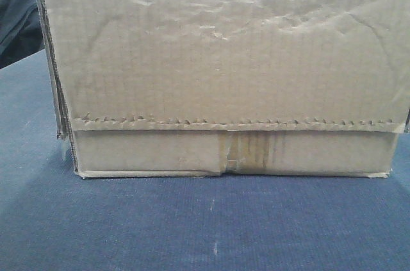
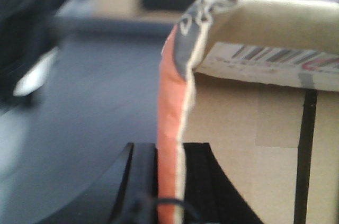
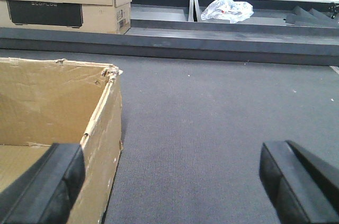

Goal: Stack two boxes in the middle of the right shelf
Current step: 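Close both grippers on the box walls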

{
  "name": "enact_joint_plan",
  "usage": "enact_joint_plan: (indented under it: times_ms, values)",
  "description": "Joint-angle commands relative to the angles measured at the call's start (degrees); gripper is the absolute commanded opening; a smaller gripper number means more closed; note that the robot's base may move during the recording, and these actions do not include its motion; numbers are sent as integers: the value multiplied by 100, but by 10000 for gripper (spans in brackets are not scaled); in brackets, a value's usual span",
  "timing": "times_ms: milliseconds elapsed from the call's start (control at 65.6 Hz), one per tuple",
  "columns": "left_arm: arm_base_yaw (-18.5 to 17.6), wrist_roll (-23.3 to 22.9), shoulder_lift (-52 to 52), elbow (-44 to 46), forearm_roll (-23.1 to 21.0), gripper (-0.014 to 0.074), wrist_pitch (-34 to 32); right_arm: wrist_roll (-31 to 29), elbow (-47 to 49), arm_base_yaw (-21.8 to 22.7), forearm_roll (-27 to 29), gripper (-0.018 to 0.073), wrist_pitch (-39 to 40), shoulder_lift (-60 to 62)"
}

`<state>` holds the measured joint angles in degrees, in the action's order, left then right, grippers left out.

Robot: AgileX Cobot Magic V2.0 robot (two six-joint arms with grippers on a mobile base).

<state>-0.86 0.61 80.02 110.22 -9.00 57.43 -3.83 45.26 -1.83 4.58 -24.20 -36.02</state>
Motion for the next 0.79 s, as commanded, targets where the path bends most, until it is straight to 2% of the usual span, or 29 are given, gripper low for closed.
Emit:
enact_joint_plan:
  times_ms: [0,61,152,335,457,777]
  values:
    - [-546,-277,-2,193,-156,-111,-185,-1,44,-17,-12,570,68,-1]
    - [-907,-290,53,194,-156,-111,-344,-1,44,-41,-12,570,67,-1]
    - [-1426,-558,242,194,-115,-111,-444,-1,44,-105,-12,570,67,-1]
    - [-2068,-733,788,194,-95,-111,-399,-1,44,-171,-12,570,67,-1]
    - [-2245,-807,1176,194,-71,-111,-366,-1,44,-182,-12,570,67,-1]
    - [-2245,-875,1963,194,5,-111,-141,-1,44,-182,-12,570,67,-1]
